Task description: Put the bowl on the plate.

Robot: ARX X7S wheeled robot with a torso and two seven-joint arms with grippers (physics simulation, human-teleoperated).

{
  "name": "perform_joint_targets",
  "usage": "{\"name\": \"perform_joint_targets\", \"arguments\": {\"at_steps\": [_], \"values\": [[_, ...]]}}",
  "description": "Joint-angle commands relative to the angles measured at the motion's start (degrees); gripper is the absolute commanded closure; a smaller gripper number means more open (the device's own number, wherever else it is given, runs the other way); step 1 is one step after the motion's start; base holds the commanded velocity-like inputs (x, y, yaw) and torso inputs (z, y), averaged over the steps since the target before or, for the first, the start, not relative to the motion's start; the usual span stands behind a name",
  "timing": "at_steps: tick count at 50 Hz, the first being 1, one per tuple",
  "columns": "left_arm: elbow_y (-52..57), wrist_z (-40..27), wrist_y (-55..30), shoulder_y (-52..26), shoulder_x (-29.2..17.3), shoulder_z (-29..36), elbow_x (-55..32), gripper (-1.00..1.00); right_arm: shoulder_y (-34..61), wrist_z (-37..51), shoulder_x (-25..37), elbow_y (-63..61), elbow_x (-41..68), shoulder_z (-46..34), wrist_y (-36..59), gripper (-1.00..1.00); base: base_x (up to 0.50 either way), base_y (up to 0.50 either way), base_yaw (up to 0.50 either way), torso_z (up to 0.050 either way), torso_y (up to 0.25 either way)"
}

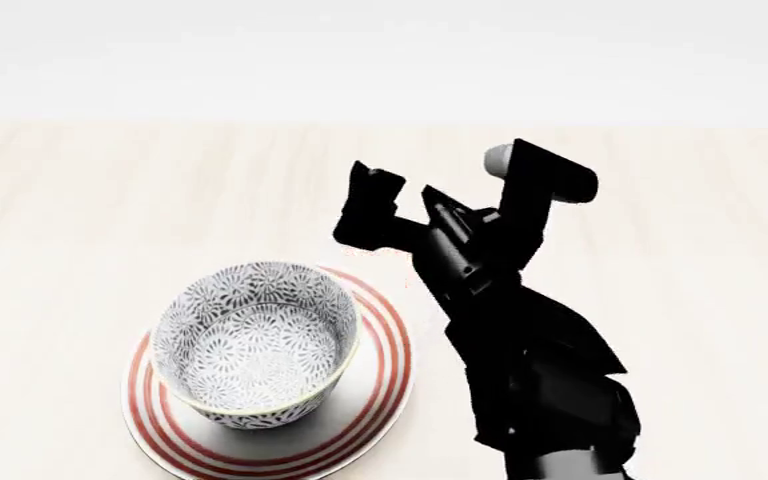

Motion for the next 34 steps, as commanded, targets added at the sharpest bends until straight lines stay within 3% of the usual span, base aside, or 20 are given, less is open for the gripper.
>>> {"name": "perform_joint_targets", "arguments": {"at_steps": [1,7,11,18,25,34], "values": [[0.13,-0.33,-0.04,-0.28,-0.29,-0.15,-0.77,-1.0,-11.47,13.52,3.13,-30.11,5.83,1.81,-11.1,-1.0,0.0,0.0,0.0,0.0,0.0],[0.96,-0.08,0.19,0.15,-0.39,0.18,-0.87,-1.0,-21.03,22.37,8.46,-57.2,6.85,1.75,-8.57,-1.0,0.0,0.0,0.0,0.0,0.0],[2.11,0.09,0.34,0.63,-0.49,0.6,-0.82,-1.0,-24.52,26.74,12.16,-68.29,10.16,3.23,-4.9,-1.0,0.0,0.0,0.0,0.0,0.0],[3.52,0.8,1.02,1.18,-0.6,1.36,-0.42,-1.0,-27.69,30.69,16.7,-78.46,13.49,5.22,-1.67,-1.0,0.0,0.0,0.0,0.0,0.0],[6.67,3.55,4.65,3.17,-0.3,2.31,2.36,-1.0,-38.11,34.11,24.38,-94.49,15.09,9.05,-0.65,-1.0,0.0,0.0,0.0,0.0,0.0],[9.08,7.94,11.26,5.54,1.04,3.7,6.74,-1.0,-49.24,34.26,28.51,-106.07,11.54,12.63,-3.49,-1.0,0.0,0.0,0.0,0.0,0.0]]}}
